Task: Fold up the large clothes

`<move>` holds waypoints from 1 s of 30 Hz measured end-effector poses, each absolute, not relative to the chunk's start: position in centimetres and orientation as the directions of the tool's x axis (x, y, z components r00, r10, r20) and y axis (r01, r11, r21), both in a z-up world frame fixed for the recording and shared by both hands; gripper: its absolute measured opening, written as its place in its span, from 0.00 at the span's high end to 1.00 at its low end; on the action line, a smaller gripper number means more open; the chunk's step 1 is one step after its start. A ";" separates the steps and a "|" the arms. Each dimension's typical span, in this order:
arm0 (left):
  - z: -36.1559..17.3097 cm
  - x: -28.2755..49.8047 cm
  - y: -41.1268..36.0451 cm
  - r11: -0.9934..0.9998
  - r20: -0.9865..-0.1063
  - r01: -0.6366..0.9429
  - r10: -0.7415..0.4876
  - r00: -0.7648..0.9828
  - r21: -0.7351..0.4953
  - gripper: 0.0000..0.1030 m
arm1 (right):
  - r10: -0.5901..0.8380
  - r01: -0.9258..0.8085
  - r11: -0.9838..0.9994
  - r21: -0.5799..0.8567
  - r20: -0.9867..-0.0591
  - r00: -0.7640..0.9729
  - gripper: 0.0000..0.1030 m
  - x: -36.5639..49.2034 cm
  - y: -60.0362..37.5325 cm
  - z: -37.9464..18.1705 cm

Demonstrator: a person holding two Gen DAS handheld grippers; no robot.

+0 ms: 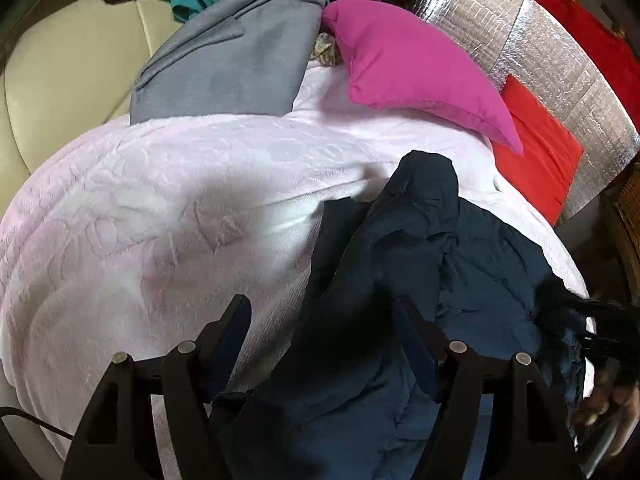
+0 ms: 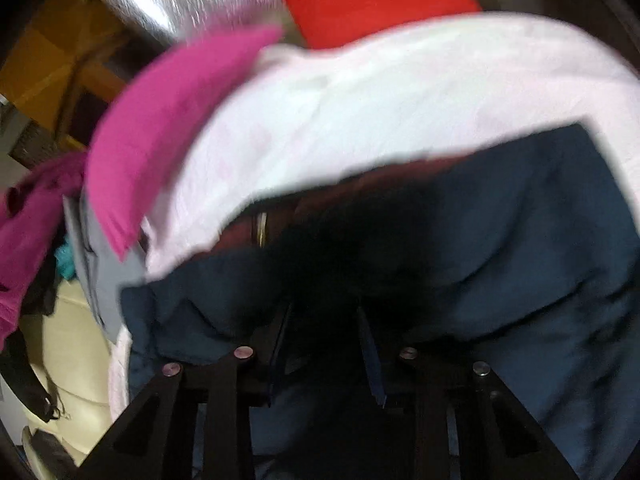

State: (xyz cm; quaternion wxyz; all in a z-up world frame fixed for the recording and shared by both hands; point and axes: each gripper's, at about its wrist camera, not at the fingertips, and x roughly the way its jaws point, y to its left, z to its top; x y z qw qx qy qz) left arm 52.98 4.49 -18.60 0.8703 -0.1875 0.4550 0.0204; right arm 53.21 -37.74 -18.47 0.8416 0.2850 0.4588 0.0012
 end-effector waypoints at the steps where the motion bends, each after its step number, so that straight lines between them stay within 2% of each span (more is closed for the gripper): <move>1: -18.6 52.9 4.5 0.928 -0.799 -0.208 -0.135 0.586 -0.309 0.28 | 0.248 0.266 0.830 0.490 -0.752 0.611 0.63 52.4 -39.2 -17.5; 5: -18.6 53.0 4.0 0.933 -0.802 -0.205 -0.126 0.584 -0.296 0.28 | 0.141 0.346 0.841 0.415 -0.786 0.601 0.63 51.4 -43.8 -16.7; 9: -19.7 53.5 3.1 0.948 -0.835 -0.205 -0.096 0.542 -0.243 0.28 | 0.066 0.464 0.813 0.353 -0.847 0.527 0.63 50.8 -48.3 -20.0; 10: -20.0 53.6 3.0 0.950 -0.842 -0.204 -0.094 0.531 -0.235 0.28 | 0.081 0.478 0.798 0.367 -0.851 0.519 0.66 50.4 -49.4 -21.2; 13: -20.1 53.7 3.0 0.953 -0.847 -0.203 -0.090 0.524 -0.227 0.28 | 0.131 0.473 0.752 0.459 -0.807 0.575 0.68 48.7 -50.8 -21.5; 15: -19.8 53.5 3.2 0.951 -0.842 -0.204 -0.092 0.531 -0.233 0.28 | 0.126 0.468 0.730 0.499 -0.771 0.625 0.64 46.8 -51.0 -20.3; 17: -19.2 53.0 3.4 0.951 -0.829 -0.198 -0.092 0.552 -0.238 0.28 | 0.134 0.428 0.736 0.525 -0.732 0.668 0.53 45.0 -50.9 -19.1; 22: -17.4 51.7 2.6 0.963 -0.787 -0.145 -0.093 0.609 -0.226 0.28 | 0.170 0.325 0.776 0.541 -0.674 0.719 0.52 39.0 -48.8 -17.1; 26: -17.2 51.0 1.1 0.977 -0.785 -0.088 -0.101 0.611 -0.195 0.28 | 0.186 0.293 0.792 0.536 -0.668 0.721 0.52 35.4 -46.3 -17.7; 30: -17.7 50.7 -0.4 0.995 -0.799 -0.061 -0.027 0.601 -0.080 0.28 | 0.200 0.311 0.796 0.520 -0.710 0.676 0.52 34.2 -45.5 -19.2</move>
